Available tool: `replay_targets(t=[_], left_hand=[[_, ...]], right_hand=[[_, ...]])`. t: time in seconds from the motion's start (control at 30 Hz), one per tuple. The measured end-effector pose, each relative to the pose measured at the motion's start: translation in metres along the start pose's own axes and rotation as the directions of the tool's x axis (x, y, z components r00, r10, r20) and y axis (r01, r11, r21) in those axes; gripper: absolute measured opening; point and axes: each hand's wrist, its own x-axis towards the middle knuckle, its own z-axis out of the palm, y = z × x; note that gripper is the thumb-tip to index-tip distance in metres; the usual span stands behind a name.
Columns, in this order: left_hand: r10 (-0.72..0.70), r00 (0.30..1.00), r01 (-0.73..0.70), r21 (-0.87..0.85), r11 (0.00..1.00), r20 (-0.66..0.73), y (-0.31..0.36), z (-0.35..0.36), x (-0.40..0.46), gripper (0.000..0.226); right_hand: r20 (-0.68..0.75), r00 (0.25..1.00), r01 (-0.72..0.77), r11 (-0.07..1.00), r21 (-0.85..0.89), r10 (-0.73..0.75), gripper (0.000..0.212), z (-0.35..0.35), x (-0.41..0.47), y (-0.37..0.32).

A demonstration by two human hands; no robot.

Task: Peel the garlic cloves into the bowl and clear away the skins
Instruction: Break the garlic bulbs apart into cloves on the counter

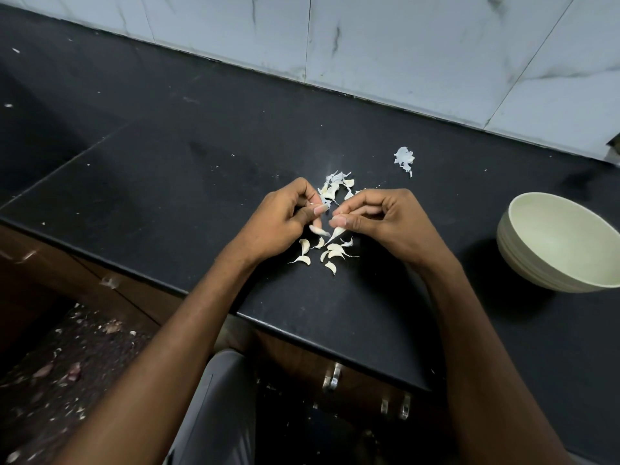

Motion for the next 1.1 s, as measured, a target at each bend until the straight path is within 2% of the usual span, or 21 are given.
replay_targets(t=[0.1,0.23,0.4,0.6,0.8,1.1], left_hand=[[0.029,1.000,-0.029,-0.032,0.999,-0.007,0.001,0.001,0.001,0.009],[-0.004,0.999,-0.003,-0.140,0.990,-0.046,0.003,-0.002,0.002,0.011],[-0.004,0.993,-0.018,-0.186,0.982,-0.118,0.005,-0.004,0.003,0.024],[-0.023,0.998,0.013,-0.179,0.984,-0.055,0.010,-0.002,0.000,0.020],[-0.027,0.999,0.036,-0.248,0.968,0.041,0.017,-0.001,-0.004,0.024],[0.010,0.999,-0.017,-0.169,0.986,-0.042,0.011,-0.002,-0.004,0.019]], right_hand=[[0.009,1.000,-0.002,1.000,0.017,0.002,0.016,-0.001,0.000,-0.002],[0.013,1.000,-0.024,0.997,0.077,0.023,0.018,-0.001,0.000,-0.002],[-0.019,1.000,0.012,1.000,0.018,-0.012,0.015,-0.002,0.000,-0.002],[-0.026,1.000,0.009,0.999,0.053,-0.008,0.013,-0.001,-0.001,-0.003],[-0.051,0.997,-0.059,0.993,0.097,0.064,0.014,0.001,0.002,-0.001],[-0.080,0.978,-0.163,0.948,0.275,0.192,0.016,0.009,0.002,-0.004]])
